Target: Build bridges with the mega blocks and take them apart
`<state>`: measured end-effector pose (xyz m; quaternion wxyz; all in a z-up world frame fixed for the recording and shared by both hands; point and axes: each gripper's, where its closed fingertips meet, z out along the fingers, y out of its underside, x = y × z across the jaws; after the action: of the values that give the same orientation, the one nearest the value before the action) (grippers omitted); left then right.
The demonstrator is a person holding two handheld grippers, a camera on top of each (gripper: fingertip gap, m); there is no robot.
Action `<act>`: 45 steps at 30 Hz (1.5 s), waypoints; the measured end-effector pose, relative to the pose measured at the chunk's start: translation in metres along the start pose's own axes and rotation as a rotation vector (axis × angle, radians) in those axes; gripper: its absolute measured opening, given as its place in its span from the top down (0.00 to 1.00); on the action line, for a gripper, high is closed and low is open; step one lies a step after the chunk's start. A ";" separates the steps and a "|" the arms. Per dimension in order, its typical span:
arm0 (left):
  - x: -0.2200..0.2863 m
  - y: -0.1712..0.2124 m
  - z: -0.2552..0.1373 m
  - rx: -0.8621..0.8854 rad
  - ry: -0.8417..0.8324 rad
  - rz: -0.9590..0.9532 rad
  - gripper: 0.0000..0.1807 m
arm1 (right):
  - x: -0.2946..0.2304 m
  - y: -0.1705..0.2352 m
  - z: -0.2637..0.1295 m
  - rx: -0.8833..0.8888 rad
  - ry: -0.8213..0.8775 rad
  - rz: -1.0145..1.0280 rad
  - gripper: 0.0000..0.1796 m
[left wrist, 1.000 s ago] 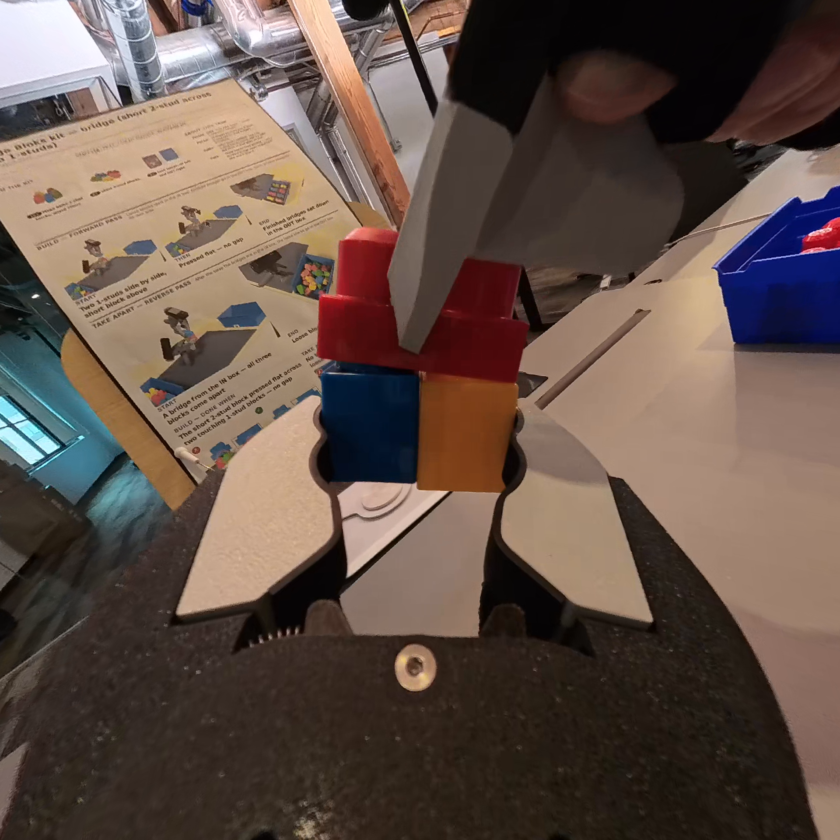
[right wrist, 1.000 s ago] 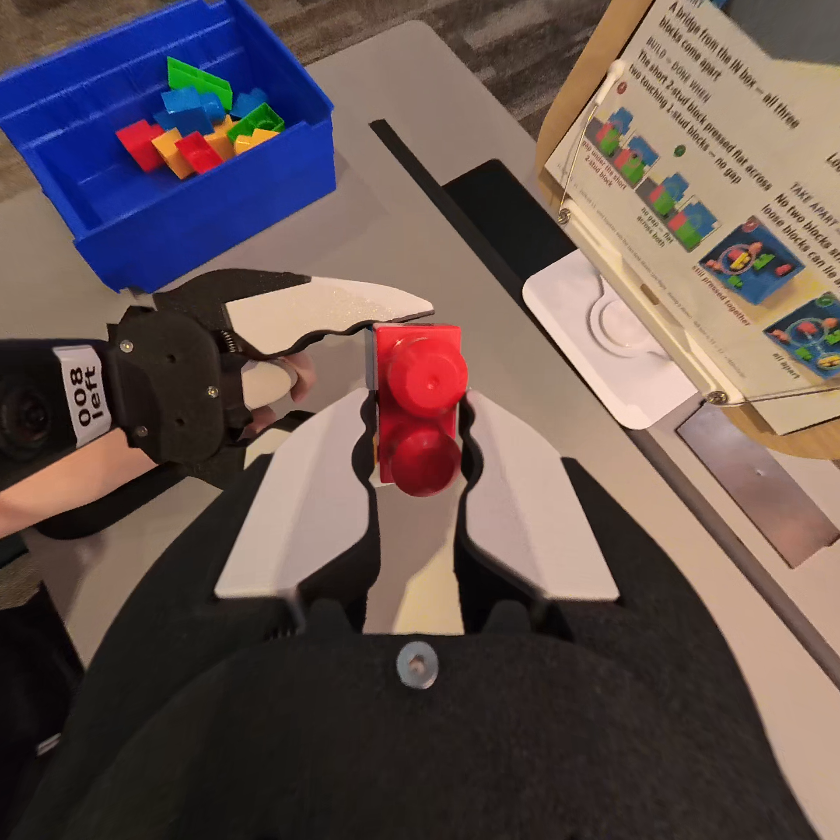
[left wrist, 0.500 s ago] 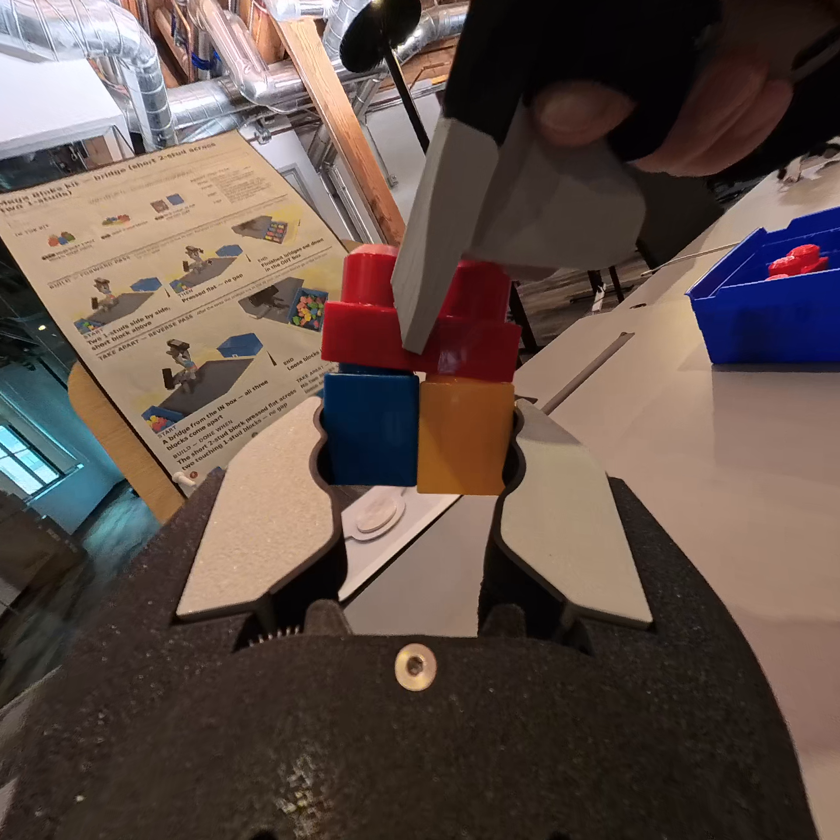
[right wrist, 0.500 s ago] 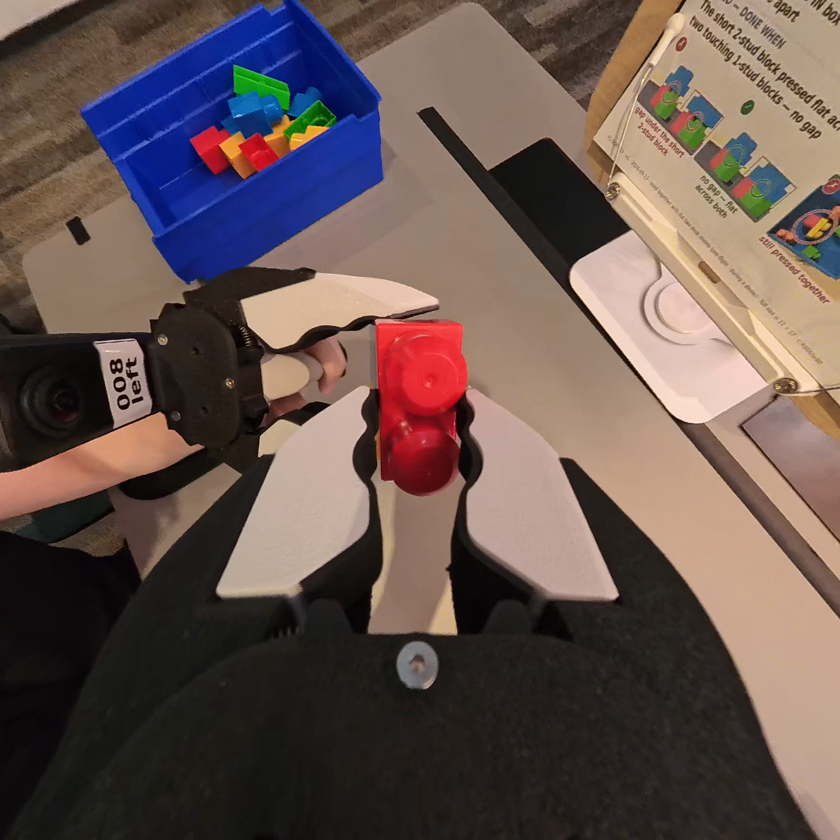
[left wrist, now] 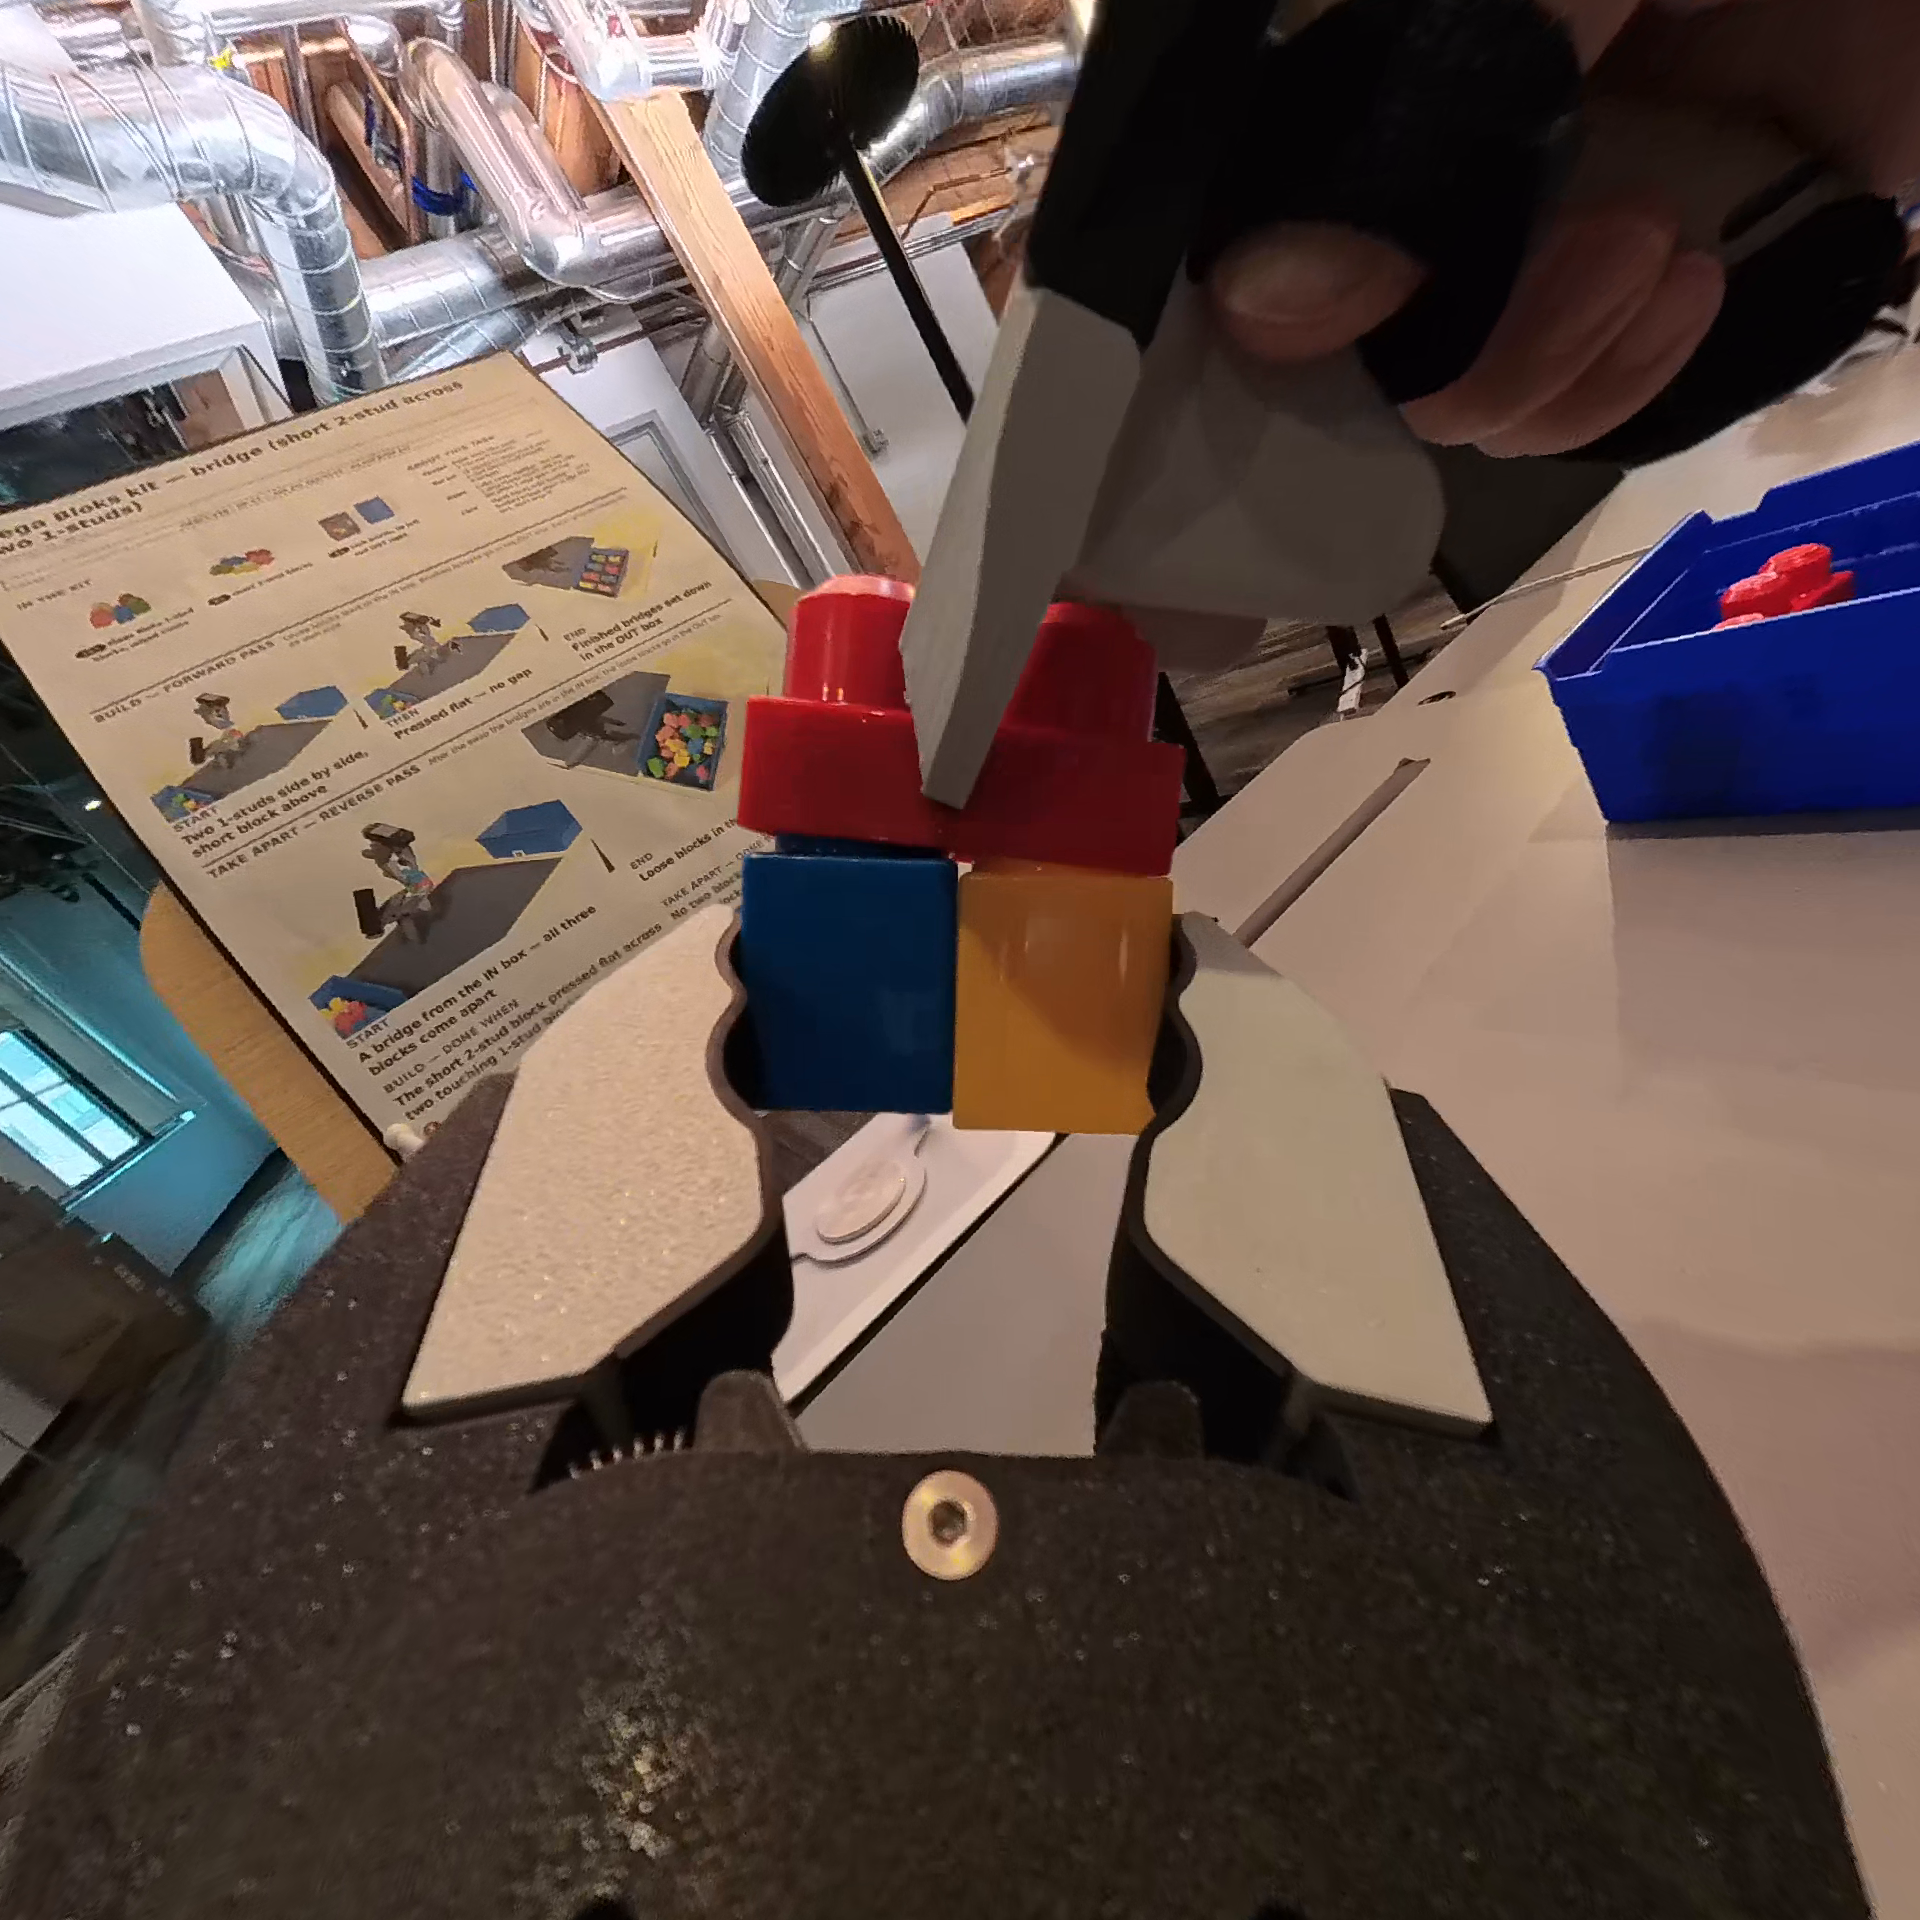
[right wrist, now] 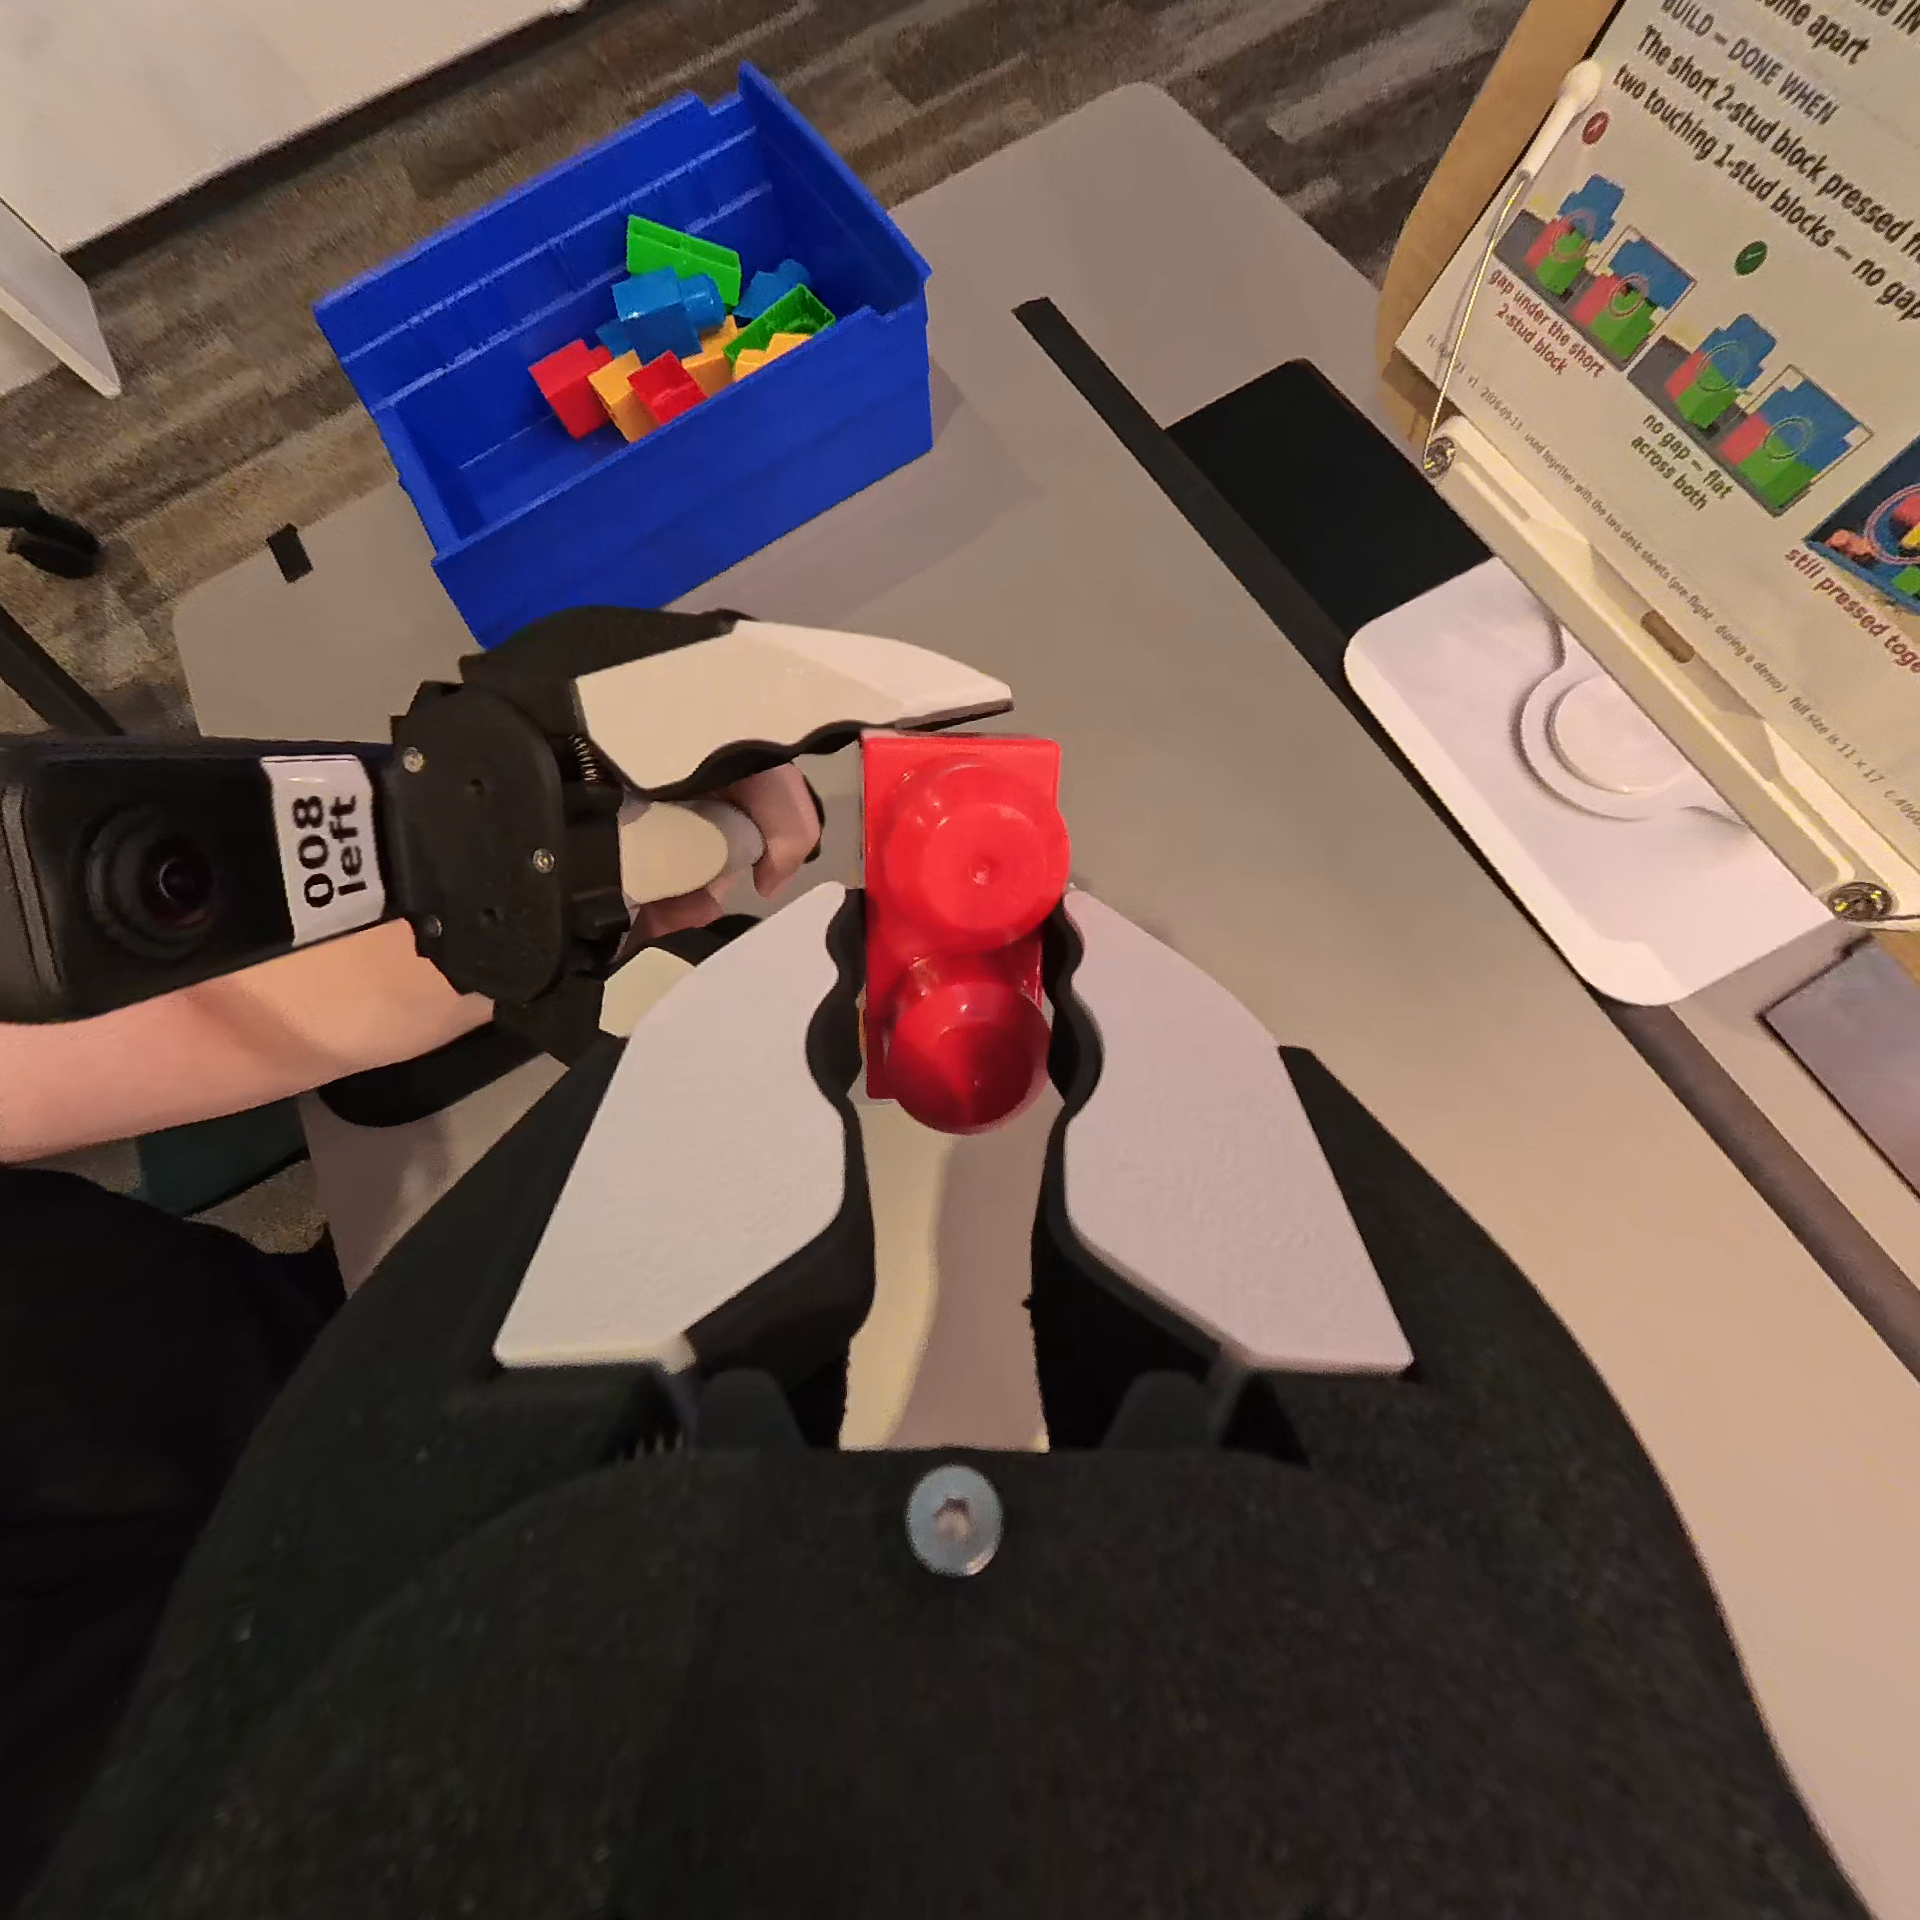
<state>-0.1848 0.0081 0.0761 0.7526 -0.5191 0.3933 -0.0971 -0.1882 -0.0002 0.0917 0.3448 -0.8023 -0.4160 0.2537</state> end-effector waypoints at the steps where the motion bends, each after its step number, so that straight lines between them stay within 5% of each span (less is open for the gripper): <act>1: 0.000 0.001 0.001 -0.002 0.005 0.007 0.59 | 0.002 0.001 0.000 0.015 -0.002 0.006 0.82; 17: 0.044 0.061 0.020 -0.326 0.239 -0.046 0.51 | 0.047 0.070 0.043 0.142 -0.218 0.417 0.82; 24: 0.056 0.053 0.016 -0.328 0.377 -0.223 0.50 | 0.069 0.093 0.051 0.298 -0.336 0.566 0.82; 28: 0.032 0.046 0.010 -0.324 0.428 -0.528 0.52 | 0.070 0.093 0.036 0.439 -0.416 0.461 0.82; 33: 0.012 0.029 0.003 -0.156 0.604 -1.011 0.66 | 0.039 0.080 0.012 0.598 -0.462 0.112 0.82; 39: 0.023 0.024 -0.001 -0.078 0.720 -1.032 0.67 | 0.030 0.068 0.012 0.614 -0.420 -0.014 0.82; 45: 0.030 0.019 -0.005 -0.055 0.738 -0.929 0.80 | 0.025 0.063 0.010 0.642 -0.447 -0.066 0.82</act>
<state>-0.1735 -0.0035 0.0445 0.4310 -0.5880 0.3632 -0.5802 -0.1509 -0.0021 0.0339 0.4870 -0.5651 -0.4058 0.5280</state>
